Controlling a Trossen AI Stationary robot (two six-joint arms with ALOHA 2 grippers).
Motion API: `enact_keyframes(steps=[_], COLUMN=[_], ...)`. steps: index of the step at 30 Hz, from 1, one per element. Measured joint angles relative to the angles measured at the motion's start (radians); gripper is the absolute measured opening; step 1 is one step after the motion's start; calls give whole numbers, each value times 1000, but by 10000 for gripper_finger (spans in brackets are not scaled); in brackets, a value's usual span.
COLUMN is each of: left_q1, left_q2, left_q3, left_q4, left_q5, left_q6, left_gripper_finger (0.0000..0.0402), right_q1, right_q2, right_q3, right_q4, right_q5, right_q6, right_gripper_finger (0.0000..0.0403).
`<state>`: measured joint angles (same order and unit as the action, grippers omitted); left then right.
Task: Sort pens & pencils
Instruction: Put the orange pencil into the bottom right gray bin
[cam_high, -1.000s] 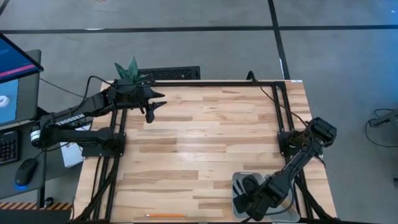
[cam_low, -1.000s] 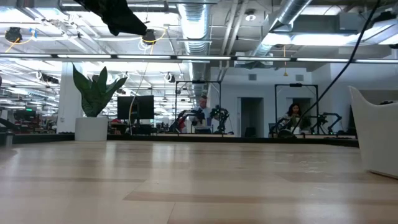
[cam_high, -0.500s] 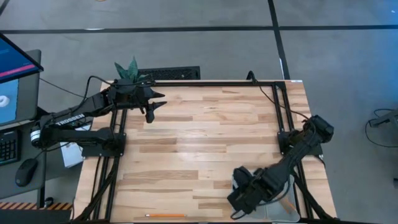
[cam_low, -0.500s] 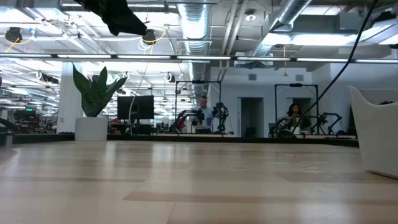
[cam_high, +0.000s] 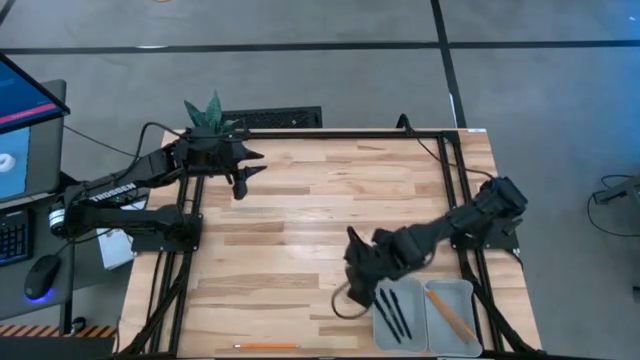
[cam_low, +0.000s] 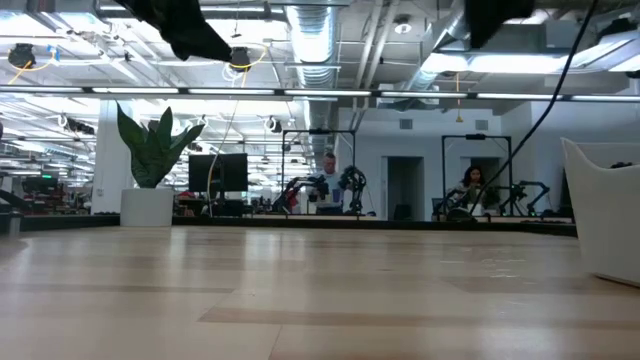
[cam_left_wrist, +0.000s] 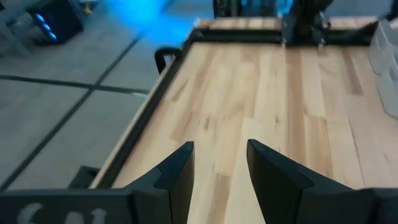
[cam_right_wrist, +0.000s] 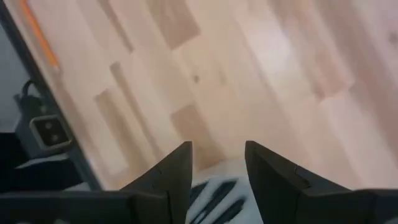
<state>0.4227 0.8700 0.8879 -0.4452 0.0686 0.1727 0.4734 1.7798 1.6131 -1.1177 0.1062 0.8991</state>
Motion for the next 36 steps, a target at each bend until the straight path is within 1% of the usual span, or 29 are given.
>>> enact_keyframes(steps=[3, 8, 11, 14, 18, 25, 31, 33, 36], left_q1=[-7, -44, -87, -142, -232, -424, -600, -658, -741], left_q2=[0, -18, -42, -75, -126, -181, -152, -131, -104], left_q3=[0, 0, 0, 0, 0, 0, 0, 0, 0], left_q4=[-56, -103, -120, -137, -141, -122, -116, -118, -123], left_q5=[27, 103, 136, 143, 144, 135, 125, 94, 36], left_q6=[8, 1, -20, -63, -121, -170, -217, -234, -265], left_gripper_finger=[140, 140, 140, 140, 140, 140, 139, 140, 140], right_q1=[-57, -139, -177, -211, -244, -259, -271, -279, -290], right_q2=[0, 0, 0, 0, 0, 0, 0, 0, 0], right_q3=[0, 0, 0, 0, 0, 0, 0, 0, 0], right_q4=[35, 174, 228, 252, 292, 468, 538, 535, 535], right_q5=[0, 0, 0, 0, 0, 1, 30, 53, 57], right_q6=[-85, -207, -228, -229, -237, -353, -411, -411, -428], right_gripper_finger=[169, 170, 171, 171, 169, 170, 171, 170, 169])
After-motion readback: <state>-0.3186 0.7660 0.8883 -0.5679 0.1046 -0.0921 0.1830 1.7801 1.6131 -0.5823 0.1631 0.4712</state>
